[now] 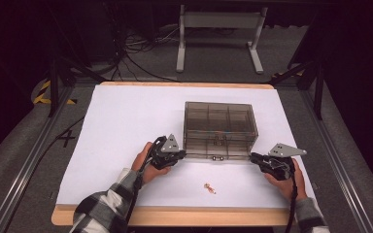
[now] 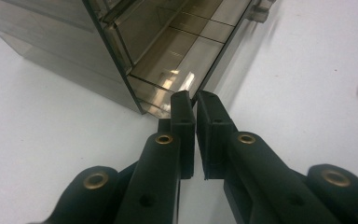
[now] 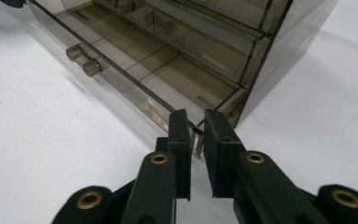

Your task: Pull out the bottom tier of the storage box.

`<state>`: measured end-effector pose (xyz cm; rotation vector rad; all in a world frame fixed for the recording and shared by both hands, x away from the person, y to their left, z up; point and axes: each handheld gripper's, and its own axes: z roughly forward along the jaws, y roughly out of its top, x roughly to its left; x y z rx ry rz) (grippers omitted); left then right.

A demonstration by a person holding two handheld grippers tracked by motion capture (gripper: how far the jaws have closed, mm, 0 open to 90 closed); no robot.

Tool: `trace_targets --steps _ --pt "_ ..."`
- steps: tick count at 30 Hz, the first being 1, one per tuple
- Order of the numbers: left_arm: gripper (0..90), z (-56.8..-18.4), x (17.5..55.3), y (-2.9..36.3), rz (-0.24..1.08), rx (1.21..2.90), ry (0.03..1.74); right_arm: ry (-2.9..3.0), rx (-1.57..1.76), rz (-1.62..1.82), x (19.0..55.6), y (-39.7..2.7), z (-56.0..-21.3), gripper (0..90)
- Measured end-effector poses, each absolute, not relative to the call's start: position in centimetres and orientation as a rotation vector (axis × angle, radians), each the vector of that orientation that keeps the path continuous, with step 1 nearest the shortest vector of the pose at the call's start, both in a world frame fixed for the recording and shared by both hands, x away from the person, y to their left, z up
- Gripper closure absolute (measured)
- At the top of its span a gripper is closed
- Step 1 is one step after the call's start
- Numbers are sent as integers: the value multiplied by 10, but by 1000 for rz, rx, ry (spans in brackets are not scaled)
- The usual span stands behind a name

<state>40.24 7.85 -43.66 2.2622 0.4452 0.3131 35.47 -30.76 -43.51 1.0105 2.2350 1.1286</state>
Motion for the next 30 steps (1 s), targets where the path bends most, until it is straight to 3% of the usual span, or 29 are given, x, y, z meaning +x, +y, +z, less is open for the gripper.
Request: trace_targets --steps 30 --pt "860 -435 393 80 288 2304 397 2289 968 1121 344 -307 -432 824"
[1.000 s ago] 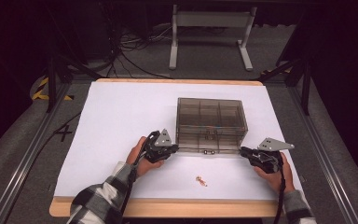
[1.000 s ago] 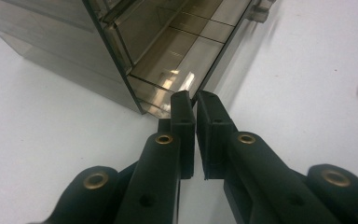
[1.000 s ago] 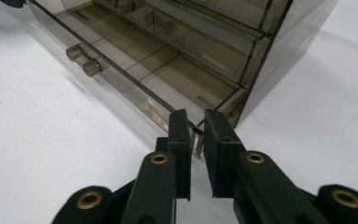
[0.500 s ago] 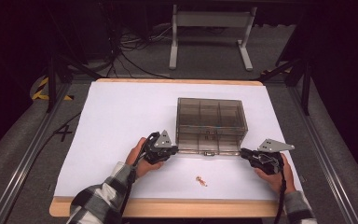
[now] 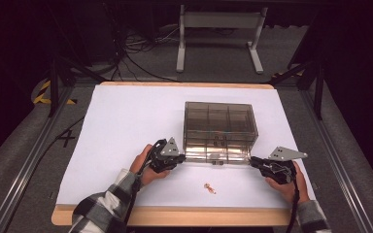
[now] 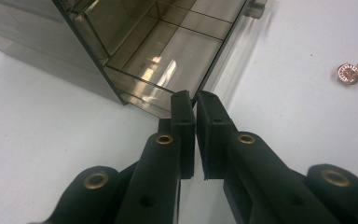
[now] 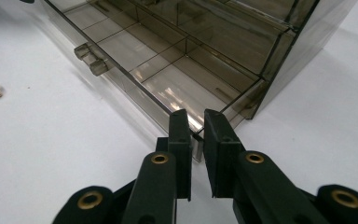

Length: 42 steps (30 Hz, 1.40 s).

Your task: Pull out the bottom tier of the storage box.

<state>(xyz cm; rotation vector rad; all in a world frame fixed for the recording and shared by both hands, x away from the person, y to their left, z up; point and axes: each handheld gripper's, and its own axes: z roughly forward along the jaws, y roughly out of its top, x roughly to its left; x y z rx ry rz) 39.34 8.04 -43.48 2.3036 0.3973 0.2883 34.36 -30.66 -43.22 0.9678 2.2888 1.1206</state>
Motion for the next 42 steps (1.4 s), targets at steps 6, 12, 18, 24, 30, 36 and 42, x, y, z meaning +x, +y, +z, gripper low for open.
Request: trace_targets --steps 6,12,18,24,30,36,42 --pt "862 -434 391 81 276 2309 377 2299 962 1114 342 -307 -432 823" --pt "864 -434 387 81 266 2320 362 2310 954 1107 340 -307 -431 823" --pt "865 -434 385 81 262 2325 355 2321 950 1105 338 -307 -430 823" --pt "864 -434 384 81 266 2326 355 2333 943 1105 336 -307 -430 825" --pt "864 -434 383 81 263 2326 356 2347 935 1104 335 -308 -430 827" --pt "864 -434 382 81 260 2328 352 2351 937 1102 335 -308 -429 827" --pt "864 -434 381 81 255 2330 351 2354 944 1102 334 -310 -429 835"
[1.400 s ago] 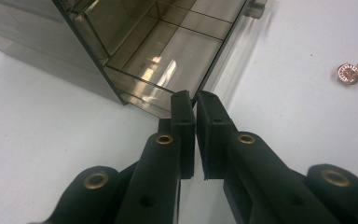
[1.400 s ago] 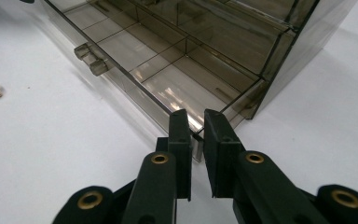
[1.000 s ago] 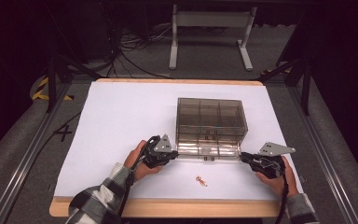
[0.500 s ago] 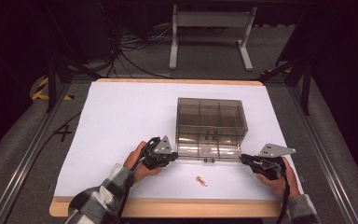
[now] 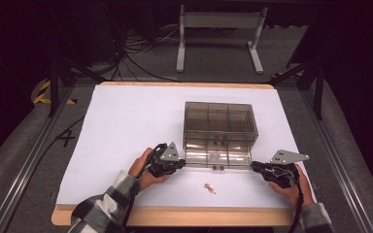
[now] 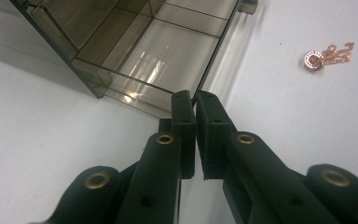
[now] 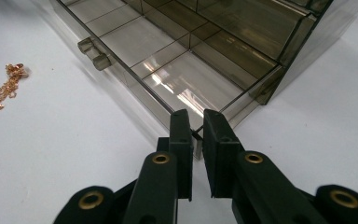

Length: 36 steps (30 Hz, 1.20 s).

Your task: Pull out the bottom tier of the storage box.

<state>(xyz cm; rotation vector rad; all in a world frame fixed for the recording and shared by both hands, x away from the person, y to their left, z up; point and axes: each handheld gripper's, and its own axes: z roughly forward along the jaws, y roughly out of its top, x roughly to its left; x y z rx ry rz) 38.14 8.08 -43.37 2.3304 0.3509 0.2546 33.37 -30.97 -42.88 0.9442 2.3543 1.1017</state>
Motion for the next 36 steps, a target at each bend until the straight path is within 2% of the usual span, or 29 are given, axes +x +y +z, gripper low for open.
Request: trace_targets --steps 26,36 --pt "854 -432 378 81 277 2331 338 2363 945 1092 332 -311 -427 839" --pt "811 -420 375 98 335 2194 369 2284 959 1152 327 -320 -419 822"
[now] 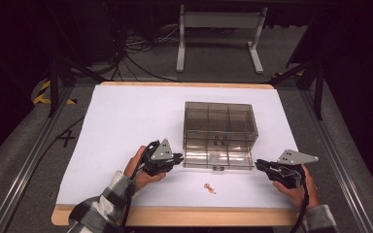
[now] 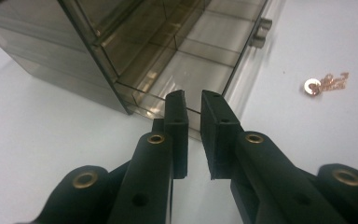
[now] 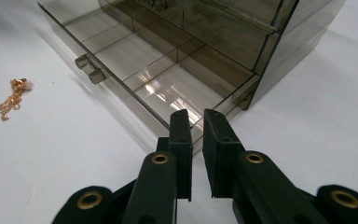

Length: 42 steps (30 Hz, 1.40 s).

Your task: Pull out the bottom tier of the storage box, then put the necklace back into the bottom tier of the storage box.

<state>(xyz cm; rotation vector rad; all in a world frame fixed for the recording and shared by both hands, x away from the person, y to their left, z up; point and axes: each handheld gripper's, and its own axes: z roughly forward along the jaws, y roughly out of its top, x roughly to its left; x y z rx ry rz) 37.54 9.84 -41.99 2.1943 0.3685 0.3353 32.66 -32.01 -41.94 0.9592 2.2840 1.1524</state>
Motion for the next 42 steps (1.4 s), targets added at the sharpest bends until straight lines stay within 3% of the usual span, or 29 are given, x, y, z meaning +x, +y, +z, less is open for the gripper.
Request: trace_targets --steps 15,29,33,42 --pt "760 -413 356 131 398 2074 412 2178 873 1256 314 -308 -404 793" --pt "656 -420 345 170 455 1999 479 2136 869 1293 314 -303 -402 761" --pt "576 -423 343 177 456 1971 515 2123 869 1295 312 -301 -402 726" --pt "286 -432 342 187 471 1965 606 2124 839 1310 311 -293 -401 667"
